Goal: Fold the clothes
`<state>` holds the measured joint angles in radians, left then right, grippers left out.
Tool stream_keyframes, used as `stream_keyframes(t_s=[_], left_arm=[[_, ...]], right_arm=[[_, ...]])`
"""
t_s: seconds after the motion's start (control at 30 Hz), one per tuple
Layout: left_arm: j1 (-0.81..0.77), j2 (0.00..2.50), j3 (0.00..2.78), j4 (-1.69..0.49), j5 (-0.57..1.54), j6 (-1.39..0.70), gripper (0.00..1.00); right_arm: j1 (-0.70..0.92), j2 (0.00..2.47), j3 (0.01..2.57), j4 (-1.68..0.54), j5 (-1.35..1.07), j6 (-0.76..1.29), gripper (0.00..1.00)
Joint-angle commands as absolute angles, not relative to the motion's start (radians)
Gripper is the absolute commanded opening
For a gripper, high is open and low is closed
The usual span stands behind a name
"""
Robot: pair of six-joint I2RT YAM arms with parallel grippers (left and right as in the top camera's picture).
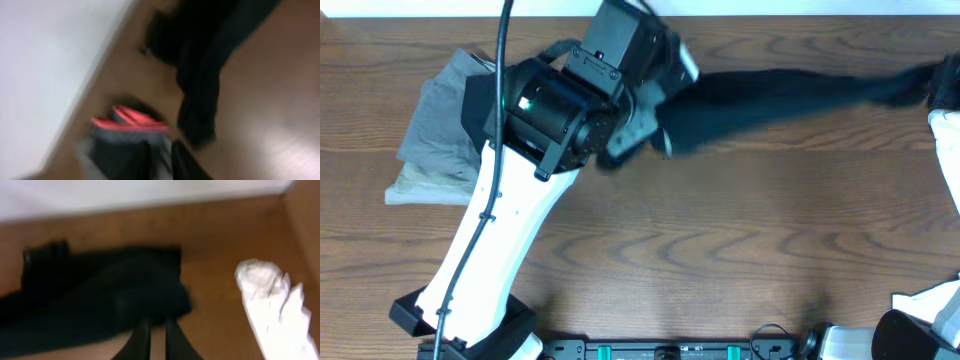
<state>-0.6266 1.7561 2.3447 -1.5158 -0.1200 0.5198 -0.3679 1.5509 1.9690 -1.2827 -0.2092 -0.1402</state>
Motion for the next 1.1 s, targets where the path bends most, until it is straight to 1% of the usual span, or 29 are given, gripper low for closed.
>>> stream_keyframes(t_s=[0.0,0.2,0.23,0.27,0.3,0.4,0.5,0.6,0.67,0.83,0.93,1.07], left_arm=[[-0.627,1.752,2.352,-1.594,-0.034,0.447,0.17],[-0.627,1.748,2.352,-1.612,-0.034,0.446,0.17],[-0.627,1.749,2.352,-1.611,-0.034,0.446,0.24],[-0.627,1.751,2.352,-1.610,-0.033,0.446,0.28],[-0.623,1.752,2.352,-1.603,-0.033,0.441,0.34],[-0.599,1.757,2.331,-1.550,-0.033,0.369,0.41],[-0.562,1.771,2.288,-1.517,-0.033,0.272,0.42],[-0.521,1.805,2.225,-1.516,-0.033,0.183,0.42],[-0.502,1.829,2.163,-1.510,-0.006,0.144,0.42],[-0.488,1.900,1.973,-1.453,0.271,0.145,0.43],[-0.496,1.950,1.853,-1.401,0.326,0.148,0.46],[-0.503,2.028,1.726,-1.342,0.329,0.149,0.46]], right_arm=[[-0.373,1.545,1.942,-1.323,-0.207,-0.233,0.14],[-0.373,1.544,1.943,-1.341,-0.206,-0.134,0.15],[-0.373,1.544,1.942,-1.344,-0.206,-0.134,0.16],[-0.373,1.544,1.941,-1.344,-0.207,-0.134,0.18],[-0.373,1.544,1.937,-1.342,-0.207,-0.117,0.21],[-0.373,1.546,1.908,-1.333,-0.207,-0.048,0.39],[-0.373,1.555,1.833,-1.307,-0.207,-0.022,0.50],[-0.373,1.569,1.708,-1.244,-0.206,0.039,0.58],[-0.373,1.581,1.625,-1.210,-0.206,0.076,0.59],[-0.373,1.611,1.437,-1.114,-0.207,0.147,0.60],[-0.373,1.612,1.350,-1.060,-0.207,0.164,0.60],[-0.373,1.612,1.295,-1.047,-0.207,0.169,0.60]])
